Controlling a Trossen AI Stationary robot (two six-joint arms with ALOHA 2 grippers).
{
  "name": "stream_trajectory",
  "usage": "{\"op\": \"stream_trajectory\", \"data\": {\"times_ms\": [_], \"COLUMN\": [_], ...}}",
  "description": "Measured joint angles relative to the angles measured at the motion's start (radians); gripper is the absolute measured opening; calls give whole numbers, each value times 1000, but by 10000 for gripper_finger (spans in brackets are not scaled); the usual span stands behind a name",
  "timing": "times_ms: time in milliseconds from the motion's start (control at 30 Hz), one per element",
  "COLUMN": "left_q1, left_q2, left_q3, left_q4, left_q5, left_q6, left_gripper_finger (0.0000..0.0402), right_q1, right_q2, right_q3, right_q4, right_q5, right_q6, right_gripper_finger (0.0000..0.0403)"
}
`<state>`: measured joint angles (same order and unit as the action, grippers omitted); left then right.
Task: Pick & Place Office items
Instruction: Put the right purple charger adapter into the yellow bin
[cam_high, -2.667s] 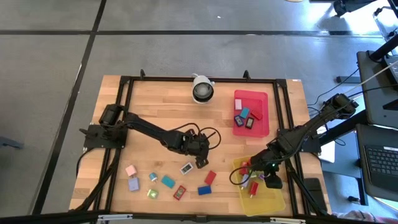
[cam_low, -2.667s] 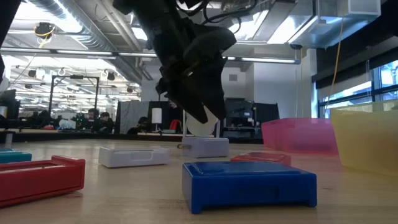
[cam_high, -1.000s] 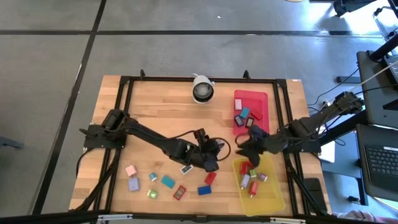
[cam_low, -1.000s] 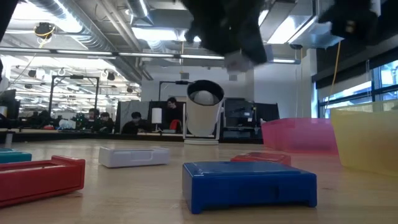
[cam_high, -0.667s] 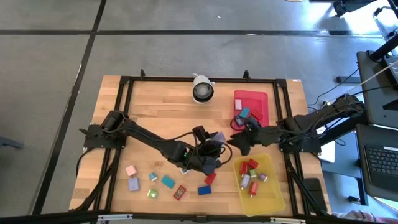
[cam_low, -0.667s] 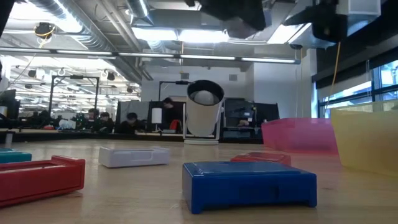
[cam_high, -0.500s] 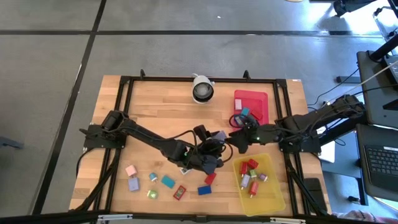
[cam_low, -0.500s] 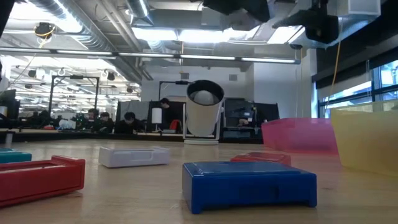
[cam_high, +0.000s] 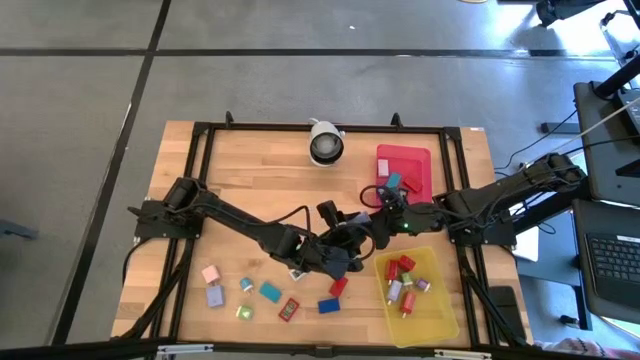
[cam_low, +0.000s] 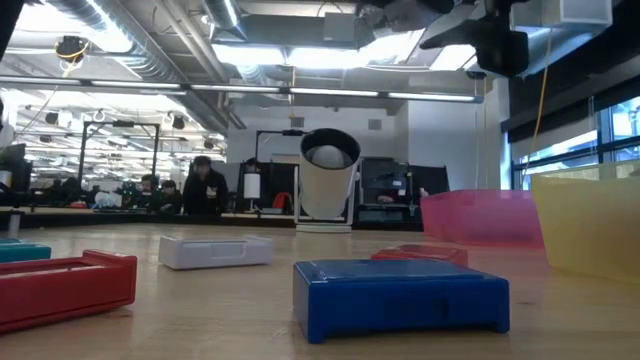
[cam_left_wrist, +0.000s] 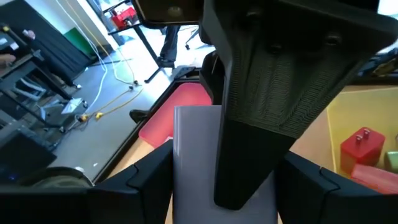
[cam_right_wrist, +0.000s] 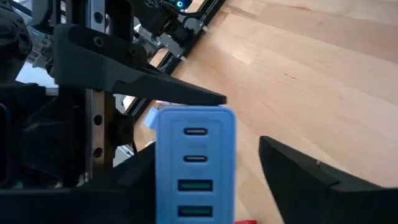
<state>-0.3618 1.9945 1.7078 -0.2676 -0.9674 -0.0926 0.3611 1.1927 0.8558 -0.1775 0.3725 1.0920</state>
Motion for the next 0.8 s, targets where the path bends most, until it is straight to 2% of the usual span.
{"op": "stream_trajectory", "data": {"times_ms": [233,467,800], "left_q1": [2,0,8], "left_q2": [2,2,0], "left_q3": [0,-1,-1], "left_q4": [3,6,18], "left_q5": [-5,-8,50], "left_q6": [17,-11,-172], "left_gripper_finger": [219,232,268], "right_q1": [0,-3,-40], "right_q2": [0,0,-40], "right_q3": [1,1,-2], "right_q4": [23,29,-31], "right_q5": [0,-2,-49], "right_q6": [-33,-57,-191], "right_gripper_finger": [115,116,116]}}
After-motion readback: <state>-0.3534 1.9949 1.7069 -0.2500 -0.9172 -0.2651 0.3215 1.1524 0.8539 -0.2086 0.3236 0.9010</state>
